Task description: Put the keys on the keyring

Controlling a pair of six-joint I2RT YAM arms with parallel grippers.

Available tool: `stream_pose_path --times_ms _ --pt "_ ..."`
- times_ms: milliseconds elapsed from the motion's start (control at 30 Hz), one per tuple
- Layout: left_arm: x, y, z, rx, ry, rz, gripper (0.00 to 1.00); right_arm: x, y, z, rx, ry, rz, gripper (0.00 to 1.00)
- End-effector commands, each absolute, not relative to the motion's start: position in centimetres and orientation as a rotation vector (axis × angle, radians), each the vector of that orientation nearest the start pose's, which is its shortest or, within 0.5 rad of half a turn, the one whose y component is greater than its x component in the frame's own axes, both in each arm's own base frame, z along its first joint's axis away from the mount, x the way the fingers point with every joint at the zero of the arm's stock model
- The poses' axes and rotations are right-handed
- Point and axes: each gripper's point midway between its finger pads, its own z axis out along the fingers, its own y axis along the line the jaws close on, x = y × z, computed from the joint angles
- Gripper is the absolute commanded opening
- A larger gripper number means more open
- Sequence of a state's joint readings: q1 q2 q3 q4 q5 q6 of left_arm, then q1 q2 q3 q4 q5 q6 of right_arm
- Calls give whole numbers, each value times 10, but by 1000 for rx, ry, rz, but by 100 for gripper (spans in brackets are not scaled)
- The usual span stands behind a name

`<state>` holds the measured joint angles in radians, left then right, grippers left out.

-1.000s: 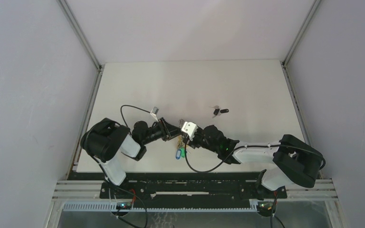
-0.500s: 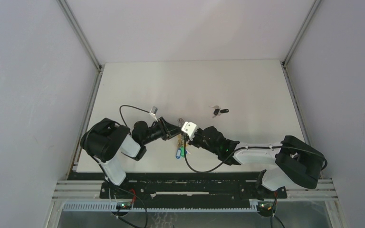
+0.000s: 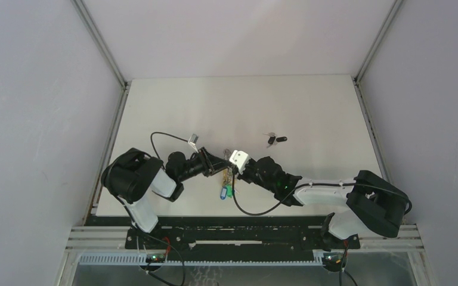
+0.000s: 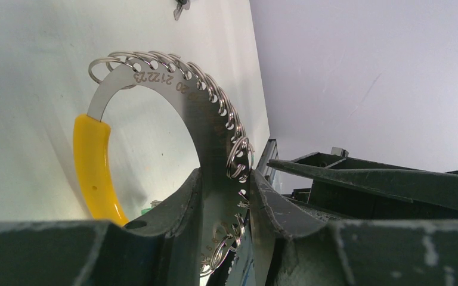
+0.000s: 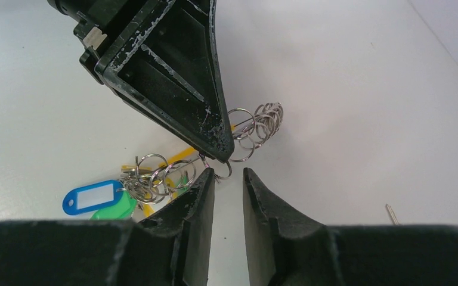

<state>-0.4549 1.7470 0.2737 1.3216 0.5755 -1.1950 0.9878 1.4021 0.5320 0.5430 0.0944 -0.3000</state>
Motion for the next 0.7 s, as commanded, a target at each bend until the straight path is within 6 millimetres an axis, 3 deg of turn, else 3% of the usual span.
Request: stream_pose_path --times_ms 0,300,667 --pt "245 -272 105 -176 1971 -1708 7 250 329 126 -1079 1531 429 24" --pt "244 -271 107 -175 1965 -1711 7 246 331 112 -1126 1567 443 27" --pt "244 -271 108 -178 1962 -1714 7 249 328 118 -1096 1569 433 18"
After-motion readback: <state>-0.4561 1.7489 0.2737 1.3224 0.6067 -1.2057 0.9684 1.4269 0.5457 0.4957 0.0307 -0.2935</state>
